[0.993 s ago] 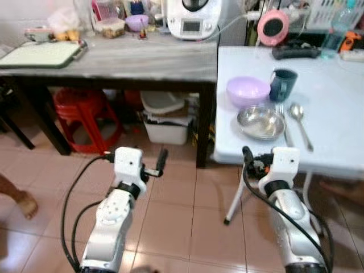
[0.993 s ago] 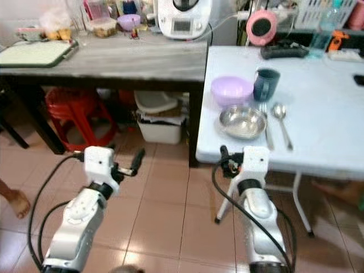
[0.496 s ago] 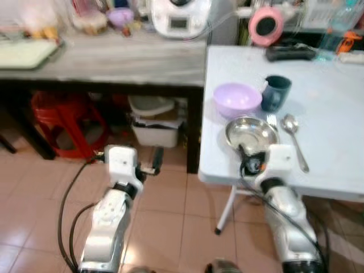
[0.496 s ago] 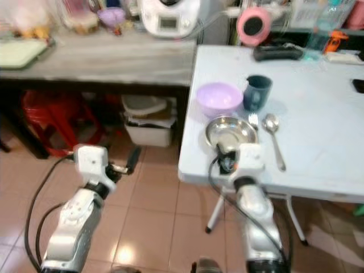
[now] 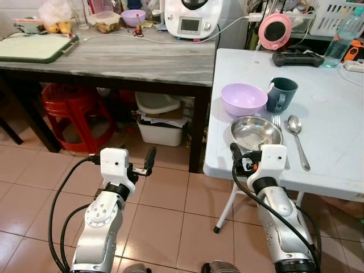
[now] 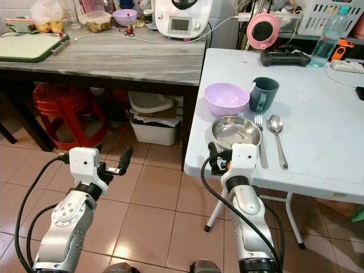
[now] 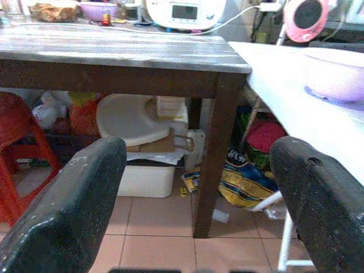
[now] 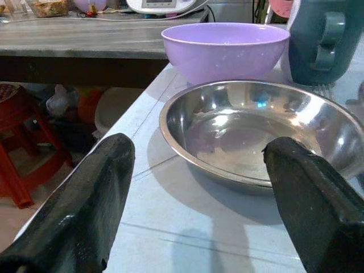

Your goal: Setting the table

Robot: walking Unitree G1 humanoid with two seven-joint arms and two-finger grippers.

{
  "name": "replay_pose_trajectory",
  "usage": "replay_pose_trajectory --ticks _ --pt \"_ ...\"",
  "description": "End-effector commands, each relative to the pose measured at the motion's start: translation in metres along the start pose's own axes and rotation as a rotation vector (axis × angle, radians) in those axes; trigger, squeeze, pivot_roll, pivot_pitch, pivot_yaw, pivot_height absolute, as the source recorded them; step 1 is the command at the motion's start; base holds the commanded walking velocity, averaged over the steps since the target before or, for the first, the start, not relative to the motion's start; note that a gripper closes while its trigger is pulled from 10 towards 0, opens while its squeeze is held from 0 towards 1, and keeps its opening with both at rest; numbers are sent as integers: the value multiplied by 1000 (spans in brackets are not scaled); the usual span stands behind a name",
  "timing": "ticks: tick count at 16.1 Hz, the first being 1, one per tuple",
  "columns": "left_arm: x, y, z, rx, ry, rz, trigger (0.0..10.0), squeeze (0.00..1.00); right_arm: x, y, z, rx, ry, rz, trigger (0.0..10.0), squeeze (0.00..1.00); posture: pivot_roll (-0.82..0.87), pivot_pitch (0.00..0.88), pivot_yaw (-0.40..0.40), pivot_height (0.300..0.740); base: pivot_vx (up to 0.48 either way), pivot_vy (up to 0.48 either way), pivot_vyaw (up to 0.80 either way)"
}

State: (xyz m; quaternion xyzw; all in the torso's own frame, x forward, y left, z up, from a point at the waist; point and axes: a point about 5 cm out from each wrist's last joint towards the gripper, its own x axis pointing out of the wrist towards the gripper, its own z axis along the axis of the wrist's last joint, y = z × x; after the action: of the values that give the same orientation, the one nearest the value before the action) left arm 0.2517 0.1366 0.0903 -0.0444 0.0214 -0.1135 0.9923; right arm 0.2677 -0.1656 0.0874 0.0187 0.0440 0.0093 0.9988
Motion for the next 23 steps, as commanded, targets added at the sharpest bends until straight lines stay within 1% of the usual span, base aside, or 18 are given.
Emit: replay_pose_trajectory --ticks 1,4,9,12,15,17,18,21,22,23 --pt "1 -2 5 2 -12 -21 10000 0 -1 -6 2 -5 -13 -46 10000 0 -19 21 19 740 0 0 0" --pt "1 -3 5 -7 -13 -32 10000 0 -1 -8 0 19 -3 -54 10000 0 -21 22 22 740 0 0 0" --pt "3 -6 6 -11 -16 -52 10000 0 0 -9 1 23 -4 -54 10000 0 -23 22 24 740 0 0 -663" --pt "4 -6 8 12 -23 -35 10000 0 1 -9 3 23 -13 -53 10000 0 -23 24 24 740 0 0 0" --pt "4 -8 9 0 -26 -47 10000 0 3 -10 6 20 -26 -55 10000 0 -21 26 24 740 0 0 0" --pt "4 -8 9 8 -26 -43 10000 0 6 -14 13 15 -47 -64 10000 0 -22 32 27 740 0 0 0" --pt "3 -9 9 9 -25 -45 10000 0 11 -17 21 7 -60 -68 10000 0 -20 45 31 740 0 0 0" --pt "0 -10 9 15 -17 -54 10000 0 17 -18 30 4 -79 -68 10000 0 -12 62 36 740 0 0 0" --pt "-3 -11 9 22 -13 -60 10000 0 21 -18 34 26 -83 -78 10000 0 -6 72 39 740 0 0 0" --pt "-3 -11 9 24 -13 -60 10000 0 21 -17 35 25 -83 -77 10000 0 -5 74 40 740 0 0 0"
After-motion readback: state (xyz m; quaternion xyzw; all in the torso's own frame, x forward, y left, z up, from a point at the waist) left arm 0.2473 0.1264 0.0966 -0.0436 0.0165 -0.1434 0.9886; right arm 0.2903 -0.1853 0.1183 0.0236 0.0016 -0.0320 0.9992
